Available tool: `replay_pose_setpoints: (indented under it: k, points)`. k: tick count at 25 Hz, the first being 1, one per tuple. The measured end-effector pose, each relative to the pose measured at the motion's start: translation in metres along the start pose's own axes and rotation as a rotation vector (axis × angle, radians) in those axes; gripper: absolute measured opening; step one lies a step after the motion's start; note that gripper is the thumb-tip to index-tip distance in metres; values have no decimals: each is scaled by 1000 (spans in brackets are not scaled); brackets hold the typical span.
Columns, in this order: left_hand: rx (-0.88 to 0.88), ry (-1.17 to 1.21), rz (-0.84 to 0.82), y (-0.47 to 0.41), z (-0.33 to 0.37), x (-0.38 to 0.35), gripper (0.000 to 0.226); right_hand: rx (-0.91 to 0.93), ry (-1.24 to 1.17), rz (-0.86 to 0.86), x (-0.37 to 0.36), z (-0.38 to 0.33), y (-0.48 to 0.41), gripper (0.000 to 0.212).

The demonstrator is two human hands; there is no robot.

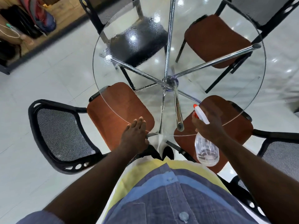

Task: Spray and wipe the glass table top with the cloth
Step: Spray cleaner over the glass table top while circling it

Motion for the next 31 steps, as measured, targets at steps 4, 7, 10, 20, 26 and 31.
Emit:
replay_pose_setpoints:
  k: [4,7,10,20,26,31]
  points:
    - [-16,-21,-2,10,1,-10,85,-48,32,18,11,27,12,7]
    - [-23,4,-25,14,1,-15,84,-13,77,-38,13,42,26,7]
    - [-29,44,-91,14,0,-21,92,11,151,-128,5,56,35,11]
    - [7,72,-140,9,3,-10,92,259,197,-327,-39,32,43,11]
    - [11,30,-119,9,7,-11,92,257,211,-340,-59,27,41,11]
    - [-64,1,4,6,24,-16,92,220,156,-277,-36,49,45,9]
Point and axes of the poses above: each hand's wrist, its own y-axis away from the middle knuckle, its own x-axis out of the back of the hand, z = x × y, the point moved 4 cm from there along -y, towards the middle knuckle, and after that the axes turned 6 degrees about -x, right-handed, at the moved point
